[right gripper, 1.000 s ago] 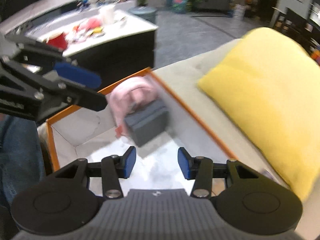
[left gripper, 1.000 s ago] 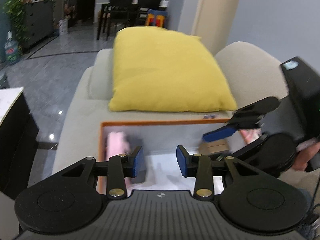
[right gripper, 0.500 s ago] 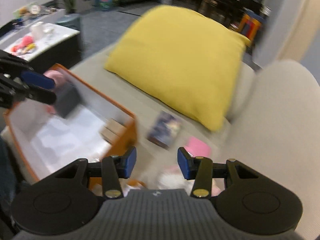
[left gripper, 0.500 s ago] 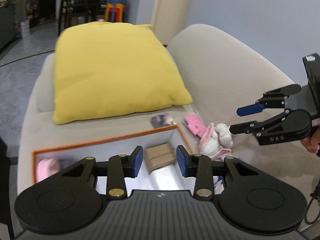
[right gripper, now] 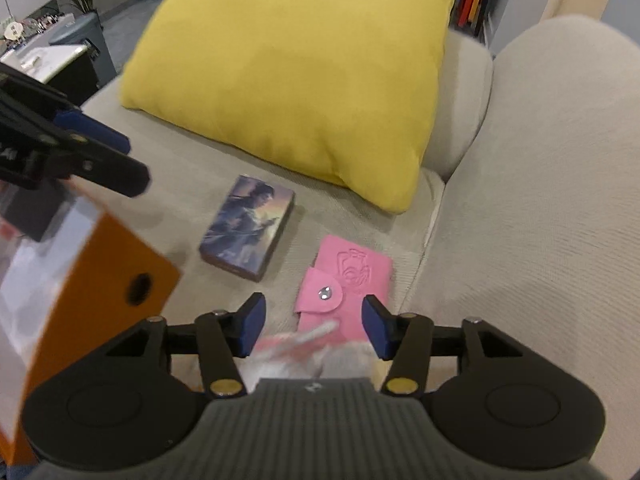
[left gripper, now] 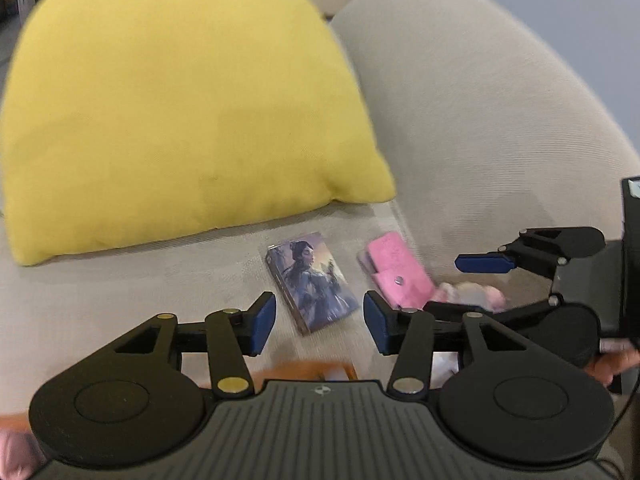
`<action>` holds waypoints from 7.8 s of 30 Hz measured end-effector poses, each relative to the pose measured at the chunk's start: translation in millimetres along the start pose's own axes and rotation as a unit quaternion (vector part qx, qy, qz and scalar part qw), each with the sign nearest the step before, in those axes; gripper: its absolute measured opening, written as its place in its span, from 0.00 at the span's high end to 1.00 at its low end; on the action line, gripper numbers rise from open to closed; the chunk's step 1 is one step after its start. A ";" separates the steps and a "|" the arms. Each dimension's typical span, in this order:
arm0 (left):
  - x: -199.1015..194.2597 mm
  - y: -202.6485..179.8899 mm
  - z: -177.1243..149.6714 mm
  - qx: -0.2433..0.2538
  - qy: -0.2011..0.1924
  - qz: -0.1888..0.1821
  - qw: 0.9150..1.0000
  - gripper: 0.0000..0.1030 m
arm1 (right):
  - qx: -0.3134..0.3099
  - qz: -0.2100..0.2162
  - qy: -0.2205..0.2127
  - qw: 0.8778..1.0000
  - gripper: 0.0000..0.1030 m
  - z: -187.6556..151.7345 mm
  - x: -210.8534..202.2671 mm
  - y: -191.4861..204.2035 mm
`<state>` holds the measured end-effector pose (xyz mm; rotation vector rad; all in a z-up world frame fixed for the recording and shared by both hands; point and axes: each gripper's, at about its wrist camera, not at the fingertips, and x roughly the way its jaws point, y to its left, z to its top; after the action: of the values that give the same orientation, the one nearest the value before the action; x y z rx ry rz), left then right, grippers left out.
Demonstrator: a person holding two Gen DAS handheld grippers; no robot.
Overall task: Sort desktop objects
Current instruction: 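Move both tools to the pink card wallet and photo card box, then grasp pink card wallet with right tool while left tool grasps photo card box, then carry pink wallet into orange box with right tool while left tool carries photo card box, then lower photo card box beside grey box and open the left tool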
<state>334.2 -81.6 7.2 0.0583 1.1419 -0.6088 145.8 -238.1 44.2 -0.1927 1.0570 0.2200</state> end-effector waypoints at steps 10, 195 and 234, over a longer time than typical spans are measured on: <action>97.2 32.7 35.5 -0.031 0.111 -0.007 0.993 0.42 | 0.017 -0.008 0.071 0.997 0.41 25.5 69.6 -7.2; -122.8 111.8 -192.9 -0.112 -0.128 0.025 0.985 0.74 | 0.198 0.203 0.038 0.958 0.78 23.3 6.4 190.9; -127.0 129.2 -234.3 -0.048 -0.099 0.038 0.993 0.56 | 0.210 0.137 0.051 0.967 0.72 45.0 61.1 246.8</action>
<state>166.6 161.2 -17.9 -0.0397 0.9712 -0.4806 145.6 16.3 -0.5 0.3298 1.2079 0.2321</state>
